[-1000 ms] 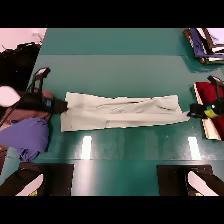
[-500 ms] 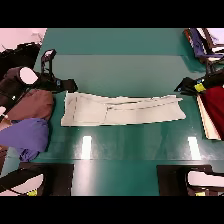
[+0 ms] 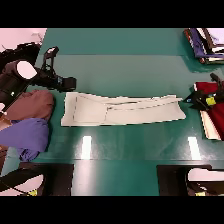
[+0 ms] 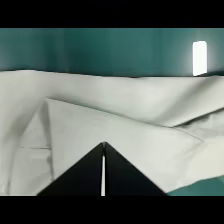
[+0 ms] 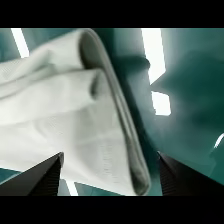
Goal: Fold the shirts.
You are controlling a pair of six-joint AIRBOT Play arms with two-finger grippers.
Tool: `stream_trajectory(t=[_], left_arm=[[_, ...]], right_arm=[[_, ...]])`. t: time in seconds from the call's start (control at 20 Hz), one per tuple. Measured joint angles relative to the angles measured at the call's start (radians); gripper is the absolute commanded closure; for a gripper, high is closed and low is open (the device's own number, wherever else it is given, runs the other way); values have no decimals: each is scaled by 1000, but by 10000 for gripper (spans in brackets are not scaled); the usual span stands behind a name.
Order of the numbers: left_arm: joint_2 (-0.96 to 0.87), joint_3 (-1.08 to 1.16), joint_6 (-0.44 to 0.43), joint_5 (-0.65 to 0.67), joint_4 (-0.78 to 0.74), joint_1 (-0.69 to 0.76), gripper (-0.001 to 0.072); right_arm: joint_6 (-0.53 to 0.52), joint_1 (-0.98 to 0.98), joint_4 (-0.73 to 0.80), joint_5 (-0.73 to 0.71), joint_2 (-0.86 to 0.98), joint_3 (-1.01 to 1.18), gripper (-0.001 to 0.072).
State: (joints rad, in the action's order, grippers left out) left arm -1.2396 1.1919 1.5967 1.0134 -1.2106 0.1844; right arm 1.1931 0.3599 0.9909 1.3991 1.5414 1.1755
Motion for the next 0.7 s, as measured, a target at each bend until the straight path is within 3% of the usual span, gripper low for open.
stream_trajectory(t=[0.2,0.3,0.35,0.4,0.45,0.7], left_arm=[[-4,1,2,-29,21,73,684],[-11,1,10,-50,33,111,684],[-19,1,14,-60,40,127,684],[-32,1,18,-72,52,142,685],[-47,1,19,-85,71,155,685],[-168,12,2,-168,201,230,685]], right_arm=[[-68,3,-80,32,74,-40,69],[-89,-31,-111,43,106,-47,253],[-99,-48,-113,40,116,-48,386],[-108,-67,-114,32,125,-49,623],[-116,-81,-106,22,131,-45,698],[-133,-128,-126,53,72,24,699]])
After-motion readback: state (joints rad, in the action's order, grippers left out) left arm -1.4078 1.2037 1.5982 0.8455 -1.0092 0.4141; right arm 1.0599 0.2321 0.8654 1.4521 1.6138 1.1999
